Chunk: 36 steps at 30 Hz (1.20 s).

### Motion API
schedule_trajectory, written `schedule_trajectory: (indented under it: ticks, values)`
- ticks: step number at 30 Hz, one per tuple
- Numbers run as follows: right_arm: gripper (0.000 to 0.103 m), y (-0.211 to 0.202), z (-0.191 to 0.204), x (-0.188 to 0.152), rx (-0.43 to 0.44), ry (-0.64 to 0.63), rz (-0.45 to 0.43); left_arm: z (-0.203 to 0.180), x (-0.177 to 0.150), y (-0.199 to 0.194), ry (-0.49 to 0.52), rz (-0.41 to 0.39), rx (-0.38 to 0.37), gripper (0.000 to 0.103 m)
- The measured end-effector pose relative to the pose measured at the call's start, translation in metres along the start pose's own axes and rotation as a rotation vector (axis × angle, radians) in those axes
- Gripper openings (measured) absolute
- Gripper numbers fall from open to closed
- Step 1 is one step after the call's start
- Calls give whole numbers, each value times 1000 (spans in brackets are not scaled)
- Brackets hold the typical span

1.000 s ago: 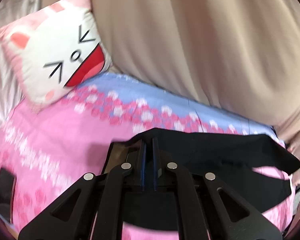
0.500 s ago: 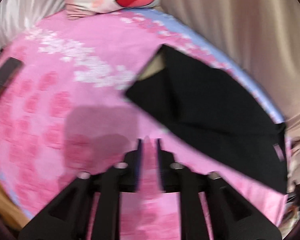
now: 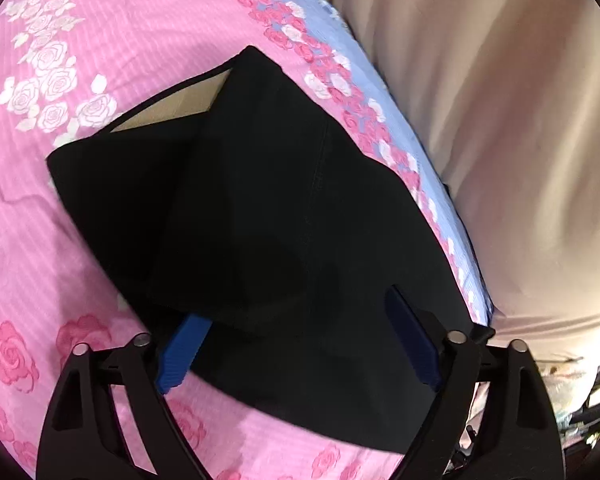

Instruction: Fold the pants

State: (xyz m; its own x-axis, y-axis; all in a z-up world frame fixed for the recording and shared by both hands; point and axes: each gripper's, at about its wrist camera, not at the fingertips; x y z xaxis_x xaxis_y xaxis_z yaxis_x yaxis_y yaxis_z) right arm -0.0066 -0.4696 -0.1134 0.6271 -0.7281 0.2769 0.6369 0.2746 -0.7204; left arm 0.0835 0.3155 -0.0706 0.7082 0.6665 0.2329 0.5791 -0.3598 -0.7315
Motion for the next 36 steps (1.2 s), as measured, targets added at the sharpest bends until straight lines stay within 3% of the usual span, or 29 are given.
schedule_trajectory:
  ticks: [1,3,5,8,11,13,15,18,20,28,30,32,33,34,35,36]
  values:
    - [59,2,5,1,-10,-21,-12,0,1,0,1,-6,18,70]
    - [10,12,19,5,-32,-67,-19,-6,8,3,25,-13,91,17]
    - [9,16,29,11,-29,-87,-20,-10,16,0,39,-16,86,9]
    - [9,-22,48,19,-10,-180,-123,-22,24,-27,94,-49,42,6]
    - [9,-83,42,29,-19,-211,-223,-29,27,-69,164,-99,-12,6]
    - [9,-100,25,34,-94,-213,-243,-22,25,-77,190,-101,32,6]
    - [9,-95,-6,36,-224,-185,-221,-4,24,-65,166,-77,106,6]
    - [9,-74,-46,31,-255,-106,-151,37,22,-42,65,-16,146,6]
    - [9,-62,-64,24,-252,-73,-129,49,22,-37,30,-1,125,6]
    - [9,-89,-42,26,-213,-129,-190,24,27,-58,111,-28,190,7]
    - [12,-77,-50,20,-272,-159,-138,30,17,-49,129,-18,286,16]
    - [14,-63,-65,11,-320,-170,-85,35,9,-44,137,-21,327,21]
    - [21,-68,-68,6,-291,-163,-106,34,6,-47,146,-34,340,31]
    - [26,-76,-70,2,-274,-155,-123,30,2,-55,150,-54,406,39]
    - [44,-82,-69,-1,-260,-150,-136,23,-2,-67,155,-104,475,53]
    - [62,-92,-68,-4,-238,-145,-161,13,-6,-83,180,-174,504,56]
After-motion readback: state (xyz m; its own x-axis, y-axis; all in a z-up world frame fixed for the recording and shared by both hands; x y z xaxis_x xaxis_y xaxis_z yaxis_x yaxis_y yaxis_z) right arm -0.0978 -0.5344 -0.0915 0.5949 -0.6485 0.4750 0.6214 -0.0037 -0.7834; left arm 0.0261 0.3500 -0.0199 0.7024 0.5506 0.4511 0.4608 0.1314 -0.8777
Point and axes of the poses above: each gripper's, at about its wrist camera, not at the fingertips, and y roughly the way its jaws point, z to its left, x to its top
